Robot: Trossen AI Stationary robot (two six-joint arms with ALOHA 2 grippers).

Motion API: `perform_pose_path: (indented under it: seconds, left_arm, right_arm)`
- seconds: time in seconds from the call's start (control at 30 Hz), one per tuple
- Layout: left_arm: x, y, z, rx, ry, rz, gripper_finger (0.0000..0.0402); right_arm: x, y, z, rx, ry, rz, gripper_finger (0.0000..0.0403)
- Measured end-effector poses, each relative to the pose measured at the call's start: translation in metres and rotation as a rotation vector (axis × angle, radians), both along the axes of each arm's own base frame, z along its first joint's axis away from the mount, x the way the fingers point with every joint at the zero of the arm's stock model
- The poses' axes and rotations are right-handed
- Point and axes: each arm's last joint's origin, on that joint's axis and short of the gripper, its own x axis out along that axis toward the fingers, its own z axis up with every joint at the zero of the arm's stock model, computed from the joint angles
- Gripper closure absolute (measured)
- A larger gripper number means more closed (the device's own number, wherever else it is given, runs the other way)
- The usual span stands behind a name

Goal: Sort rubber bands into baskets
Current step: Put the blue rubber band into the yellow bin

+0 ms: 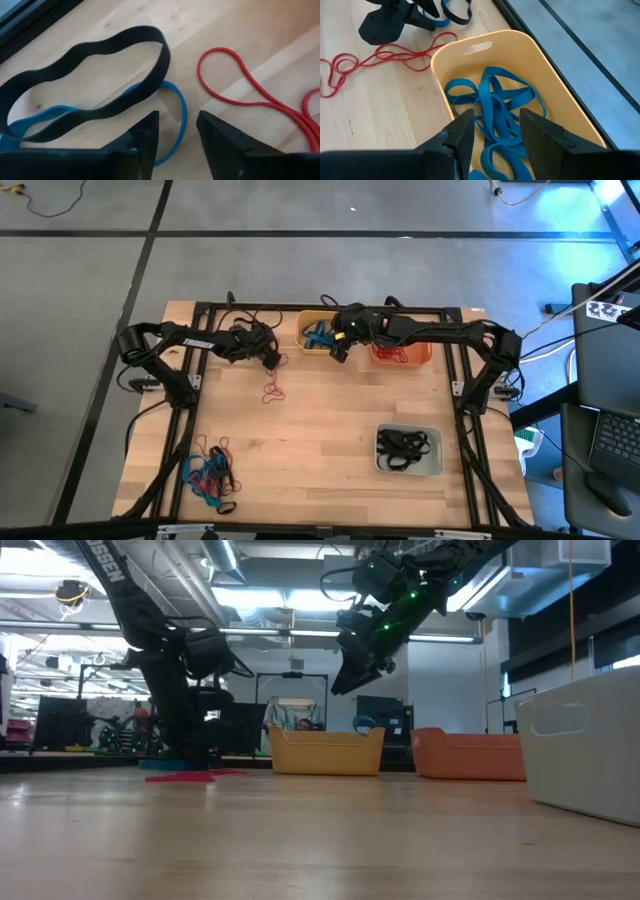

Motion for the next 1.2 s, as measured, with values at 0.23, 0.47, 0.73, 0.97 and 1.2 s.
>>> perform_pose_path:
  seconds: [0.23, 0.47, 0.73, 0.97, 1.2]
  left_arm:
    - [0.002, -0.002, 0.0, -0.01, 0.01, -0.053, 0.0353]
    - [0.004, -0.005, 0.0, -0.003, 0.038, -0.103, 0.0391]
    - [0.005, -0.019, 0.016, -0.004, 0.019, -0.164, 0.0397]
    - [0.003, -0.033, 0.043, 0.041, -0.076, -0.179, 0.0395]
    - [0.013, -0.053, 0.063, 0.107, -0.208, -0.278, 0.039]
  right_arm:
    - [-0.003, 0.001, -0.002, 0.005, 0.053, 0.018, 0.0247]
    - [-0.011, 0.007, 0.017, -0.03, 0.061, -0.004, 0.0247]
    - [-0.014, 0.027, 0.022, -0.008, 0.102, 0.056, 0.0247]
    - [-0.016, 0.036, 0.013, -0.086, 0.164, -0.005, 0.0247]
    - [-0.019, 0.039, 0.012, -0.07, 0.19, 0.011, 0.0247]
